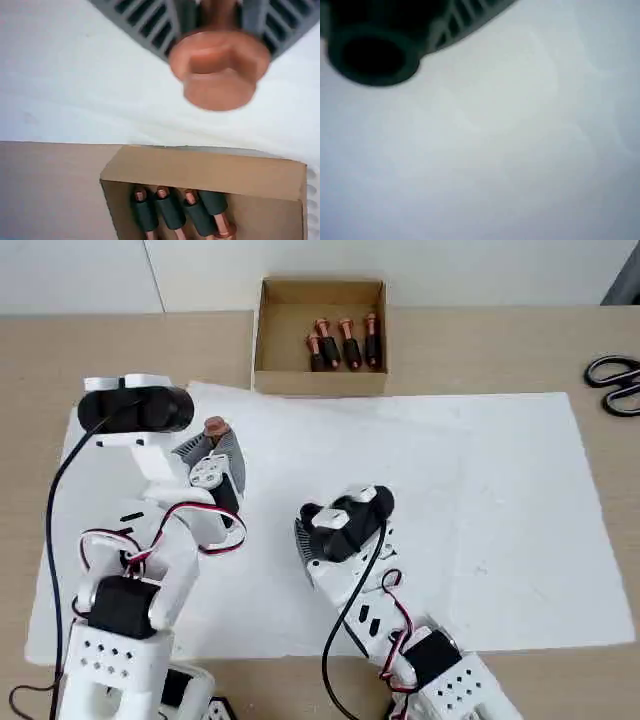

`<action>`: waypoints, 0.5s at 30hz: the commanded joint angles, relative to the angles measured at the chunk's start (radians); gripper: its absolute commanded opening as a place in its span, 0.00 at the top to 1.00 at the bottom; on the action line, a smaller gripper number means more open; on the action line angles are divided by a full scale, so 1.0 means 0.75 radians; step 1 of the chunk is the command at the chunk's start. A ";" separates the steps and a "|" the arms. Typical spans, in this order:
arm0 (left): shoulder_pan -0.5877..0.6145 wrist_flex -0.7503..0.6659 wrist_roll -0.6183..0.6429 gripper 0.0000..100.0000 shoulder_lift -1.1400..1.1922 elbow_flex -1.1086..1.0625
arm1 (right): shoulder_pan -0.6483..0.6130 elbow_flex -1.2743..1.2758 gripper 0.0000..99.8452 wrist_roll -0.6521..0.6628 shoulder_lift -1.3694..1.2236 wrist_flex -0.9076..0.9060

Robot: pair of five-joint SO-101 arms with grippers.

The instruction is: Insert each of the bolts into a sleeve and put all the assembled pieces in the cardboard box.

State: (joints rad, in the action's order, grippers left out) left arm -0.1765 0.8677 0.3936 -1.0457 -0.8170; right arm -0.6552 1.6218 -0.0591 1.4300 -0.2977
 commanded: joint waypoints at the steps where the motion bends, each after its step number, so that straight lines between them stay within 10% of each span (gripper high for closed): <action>1: -0.068 -0.082 -0.008 0.99 -0.033 0.011 | -0.017 -0.004 1.00 0.027 0.026 0.032; 15: -0.293 -0.266 -0.035 0.99 -0.031 -0.150 | -0.015 0.035 1.00 0.020 0.026 0.044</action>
State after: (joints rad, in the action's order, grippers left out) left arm -0.3667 0.7265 0.3767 -1.0457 -0.9198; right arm -0.6628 1.6586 -0.0499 1.4331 -0.2946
